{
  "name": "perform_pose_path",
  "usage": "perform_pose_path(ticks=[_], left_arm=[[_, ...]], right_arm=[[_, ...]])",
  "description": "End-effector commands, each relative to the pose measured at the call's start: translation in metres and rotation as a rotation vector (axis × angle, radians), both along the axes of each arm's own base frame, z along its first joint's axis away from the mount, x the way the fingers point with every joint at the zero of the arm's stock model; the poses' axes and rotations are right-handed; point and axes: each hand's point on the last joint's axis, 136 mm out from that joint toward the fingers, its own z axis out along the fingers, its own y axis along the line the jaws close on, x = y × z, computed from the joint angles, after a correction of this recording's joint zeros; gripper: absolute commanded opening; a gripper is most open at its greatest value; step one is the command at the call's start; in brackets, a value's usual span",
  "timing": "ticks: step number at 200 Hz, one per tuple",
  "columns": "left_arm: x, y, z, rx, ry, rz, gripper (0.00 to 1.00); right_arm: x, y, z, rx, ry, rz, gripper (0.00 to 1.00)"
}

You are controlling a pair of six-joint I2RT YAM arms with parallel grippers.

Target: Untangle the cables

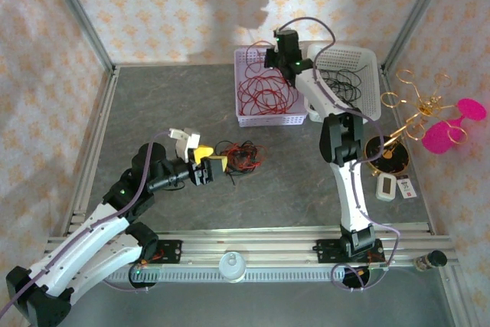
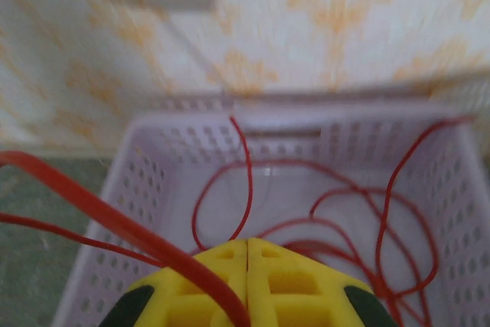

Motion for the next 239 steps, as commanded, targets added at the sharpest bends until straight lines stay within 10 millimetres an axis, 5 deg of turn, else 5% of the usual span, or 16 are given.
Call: perform_pose_path(ticks=[1, 39, 61, 103, 166, 239], left_arm=[[0.000, 0.002, -0.005, 0.006, 0.009, 0.016, 0.75], [0.002, 0.001, -0.008, 0.019, 0.014, 0.014, 0.75], [0.001, 0.001, -0.008, 0.013, 0.016, 0.012, 0.75], [0.003, 0.003, -0.012, 0.011, 0.023, 0.029, 0.76], [0.004, 0.005, -0.015, -0.002, 0.038, 0.048, 0.76], [0.004, 0.006, -0.017, -0.005, 0.042, 0.060, 0.76]], right_arm=[[-0.004, 0.004, -0.033, 0.062, 0.094, -0.011, 0.00], [-0.003, -0.004, -0.080, 0.020, 0.160, -0.057, 0.01], [-0.006, -0.003, -0.086, 0.007, 0.181, -0.042, 0.13], [-0.010, -0.006, -0.026, 0.015, 0.099, -0.037, 0.39], [-0.032, -0.019, 0.045, -0.007, 0.021, -0.042, 0.57], [-0.076, -0.034, 0.043, -0.043, 0.090, -0.034, 0.58]])
